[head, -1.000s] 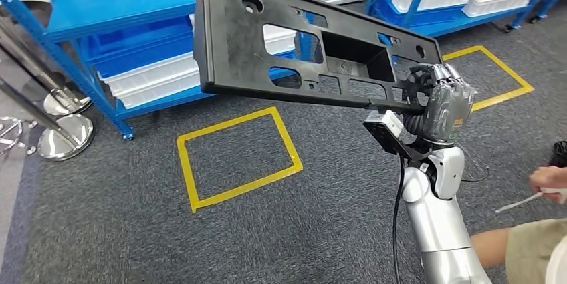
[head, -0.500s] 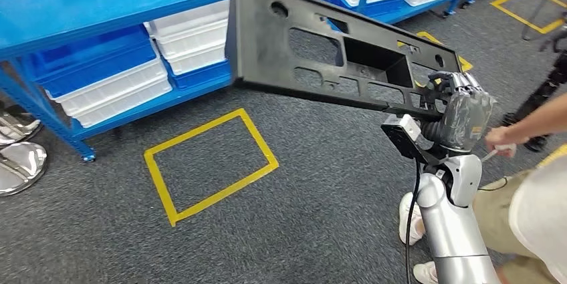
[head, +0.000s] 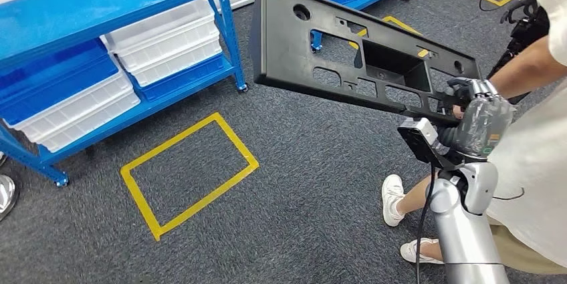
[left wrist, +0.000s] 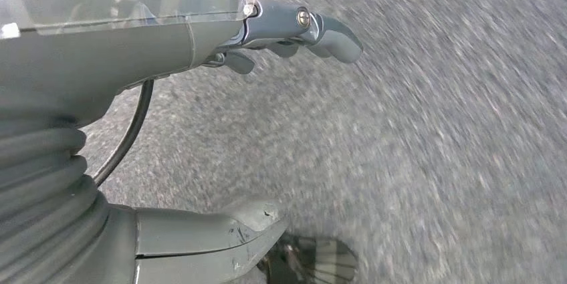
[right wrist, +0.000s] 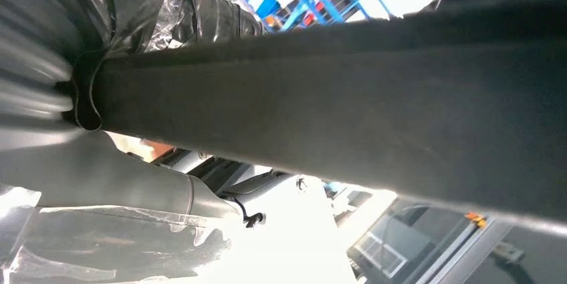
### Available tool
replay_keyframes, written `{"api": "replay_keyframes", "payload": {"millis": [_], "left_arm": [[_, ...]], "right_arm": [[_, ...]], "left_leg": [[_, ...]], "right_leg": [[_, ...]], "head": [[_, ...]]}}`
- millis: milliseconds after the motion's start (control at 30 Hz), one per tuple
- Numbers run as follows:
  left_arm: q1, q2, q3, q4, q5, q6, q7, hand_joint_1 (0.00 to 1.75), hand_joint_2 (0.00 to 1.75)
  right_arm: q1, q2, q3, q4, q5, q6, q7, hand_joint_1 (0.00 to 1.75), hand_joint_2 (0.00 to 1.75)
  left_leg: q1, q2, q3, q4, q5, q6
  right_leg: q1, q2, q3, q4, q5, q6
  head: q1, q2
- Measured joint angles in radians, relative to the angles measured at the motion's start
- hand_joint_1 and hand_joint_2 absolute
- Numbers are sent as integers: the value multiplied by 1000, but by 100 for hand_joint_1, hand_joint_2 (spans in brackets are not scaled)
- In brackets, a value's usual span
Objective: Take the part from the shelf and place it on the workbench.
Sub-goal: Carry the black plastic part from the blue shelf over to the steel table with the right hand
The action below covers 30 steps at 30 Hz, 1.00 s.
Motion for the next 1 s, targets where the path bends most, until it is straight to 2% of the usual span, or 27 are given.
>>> {"api": "replay_keyframes", "payload": {"millis": [67,100,133,200,233,300,333,367,433,467,500,533,567,600,667,700,733,800,833,900,967,1000], "left_arm": [[1,0,0,0,0,-1,-1,0,175],[2,0,0,0,1,-2,-2,0,175],[3,1,0,0,2,-3,-3,0,175],[3,1,0,0,3,-5,-5,0,175],[3,1,0,0,3,-6,-5,0,175],[1,1,0,0,3,-11,-6,0,175],[0,1,0,0,3,-13,-7,0,175],[-1,0,0,0,3,-14,-8,0,175],[-1,0,0,0,1,-15,-10,0,175],[-1,0,0,0,1,-15,-10,0,175],[0,0,0,0,0,-16,-11,0,175],[0,0,0,0,0,-18,-12,0,175],[-1,0,0,0,-1,-20,-14,0,175],[-2,0,0,0,-2,-22,-16,0,175],[-4,0,0,0,-3,-27,-19,0,175],[-5,0,0,0,-4,-31,-20,0,175],[-6,0,0,0,-3,-35,-21,0,175],[-9,0,0,0,-1,-46,-23,0,175],[-11,0,0,0,0,-53,-25,0,175],[-13,0,0,0,2,-65,-29,0,175],[-9,0,0,0,3,-71,-31,0,175],[-5,0,0,0,3,-72,-31,0,175]], "right_arm": [[4,0,-1,-1,-2,0,0,175,175],[7,0,-4,-2,-3,0,-1,175,175],[11,0,-6,-5,-4,0,-2,175,175],[14,0,-10,-9,-5,0,-2,175,175],[15,0,-10,-11,-5,0,-2,175,175],[20,-3,-14,-14,-5,0,-2,175,175],[23,-6,-17,-15,-5,0,-3,175,175],[24,-8,-19,-17,-5,0,-3,175,175],[24,-12,-22,-20,-5,0,-4,175,175],[25,-13,-22,-21,-5,0,-4,175,175],[28,-13,-22,-21,-6,0,-4,175,175],[30,-13,-23,-21,-6,0,-4,175,175],[32,-13,-23,-22,-6,0,-4,175,175],[33,-13,-24,-23,-6,0,-6,175,175],[32,-14,-27,-27,-7,0,-10,175,175],[32,-14,-29,-30,-9,0,-12,175,175],[32,-14,-31,-34,-10,0,-15,175,175],[35,-16,-34,-41,-12,0,-21,175,175],[36,-16,-34,-46,-13,0,-24,175,175],[37,-18,-34,-55,-13,0,-29,175,175],[38,-17,-34,-60,-16,1,-31,175,175],[41,-17,-34,-61,-17,1,-31,175,175]], "left_leg": [[0,-5,-28,60,-20,0],[0,-10,-31,63,-6,2],[1,-34,-16,28,22,8],[3,-78,45,-110,95,17],[2,-94,63,-153,107,20],[2,-78,68,-163,111,25],[3,-65,70,-171,116,31],[4,-52,72,-178,121,37],[2,-26,74,-186,127,46],[0,-13,73,-185,127,48],[-2,0,72,-185,126,49],[-3,14,72,-184,125,49],[-4,27,72,-184,123,48],[-4,40,73,-183,121,45],[-7,61,76,-177,113,37],[-10,70,76,-175,109,32],[-13,78,77,-173,106,27],[-15,94,80,-172,101,19],[-12,91,81,-167,95,14],[-7,49,61,-117,57,6],[-4,1,1,9,-7,2],[-4,-8,-32,76,-32,1]], "right_leg": [[1,11,-1,0,0,-1],[2,28,-1,2,0,-1],[2,50,-2,4,1,-1],[2,93,-7,10,3,6],[0,107,-12,11,6,13],[-5,127,-18,8,13,28],[-4,117,-22,12,10,33],[-2,93,-32,31,-5,37],[0,30,-75,125,-60,41],[-2,13,-106,190,-91,44],[-5,5,-129,243,-109,47],[-8,1,-141,270,-112,50],[-10,-3,-133,259,-97,51],[-11,-11,-103,207,-67,52],[-5,-53,-32,73,-20,48],[-1,-69,-9,29,-10,43],[4,-77,-2,11,-12,38],[9,-58,-3,10,-12,26],[7,-50,-2,7,-12,22],[3,-36,3,1,-9,9],[2,-23,4,0,-7,3],[3,-14,3,0,-7,2]], "head": [[0,0],[0,0],[0,0],[0,0],[0,0],[0,0],[0,0],[0,0],[1,0],[1,0],[1,0],[1,0],[1,0],[1,0],[1,0],[1,0],[0,0],[0,0],[0,0],[0,0],[0,0],[0,0]]}}
